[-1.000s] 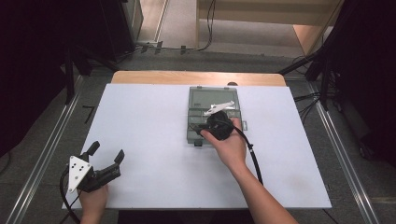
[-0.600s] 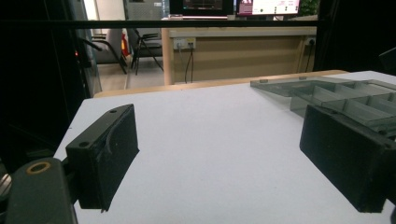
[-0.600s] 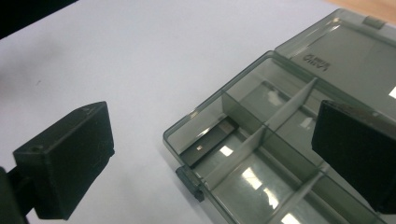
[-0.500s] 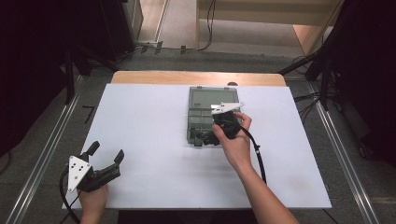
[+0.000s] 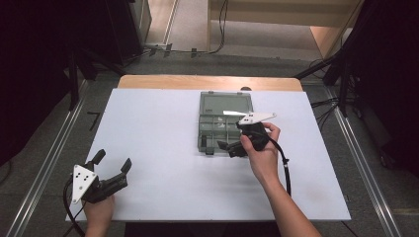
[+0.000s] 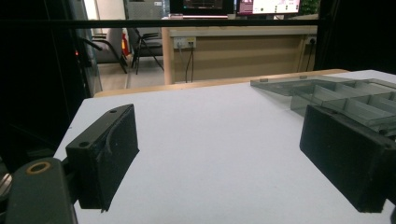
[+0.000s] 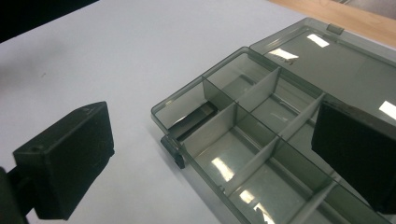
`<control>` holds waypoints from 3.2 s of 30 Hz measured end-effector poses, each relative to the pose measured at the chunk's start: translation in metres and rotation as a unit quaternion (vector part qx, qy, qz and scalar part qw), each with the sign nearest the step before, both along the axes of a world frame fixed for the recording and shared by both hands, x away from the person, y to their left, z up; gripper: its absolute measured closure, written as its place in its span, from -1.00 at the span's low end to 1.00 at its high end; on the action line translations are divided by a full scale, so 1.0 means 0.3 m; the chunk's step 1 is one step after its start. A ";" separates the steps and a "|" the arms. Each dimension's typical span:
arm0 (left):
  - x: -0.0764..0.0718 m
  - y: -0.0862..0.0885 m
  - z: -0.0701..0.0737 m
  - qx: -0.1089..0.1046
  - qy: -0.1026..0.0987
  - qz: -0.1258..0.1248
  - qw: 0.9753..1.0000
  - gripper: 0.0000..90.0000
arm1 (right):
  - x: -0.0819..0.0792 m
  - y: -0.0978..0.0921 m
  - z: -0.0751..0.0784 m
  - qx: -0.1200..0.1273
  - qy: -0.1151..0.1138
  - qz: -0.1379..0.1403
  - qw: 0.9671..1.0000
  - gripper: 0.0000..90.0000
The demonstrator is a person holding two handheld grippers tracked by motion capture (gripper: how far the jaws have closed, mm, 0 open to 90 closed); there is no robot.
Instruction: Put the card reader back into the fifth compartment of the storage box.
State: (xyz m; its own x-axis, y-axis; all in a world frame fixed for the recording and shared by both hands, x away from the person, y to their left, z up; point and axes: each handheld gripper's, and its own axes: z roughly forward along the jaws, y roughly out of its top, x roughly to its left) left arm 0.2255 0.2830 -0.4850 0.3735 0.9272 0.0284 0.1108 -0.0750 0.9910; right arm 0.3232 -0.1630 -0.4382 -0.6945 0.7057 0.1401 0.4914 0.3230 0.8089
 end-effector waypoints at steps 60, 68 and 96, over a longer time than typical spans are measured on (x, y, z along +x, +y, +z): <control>-0.001 -0.003 0.000 0.003 0.001 0.002 1.000 -0.74 | -0.185 -0.359 -0.071 0.022 -0.037 -0.088 0.995 -1.00; -0.001 -0.004 0.000 0.003 0.002 0.002 1.000 -0.74 | -0.215 -0.402 -0.089 0.027 -0.046 -0.094 0.994 -1.00; -0.003 -0.004 0.000 0.007 0.001 0.003 1.000 -0.74 | -0.315 -0.562 -0.179 0.027 -0.049 -0.139 0.989 -1.00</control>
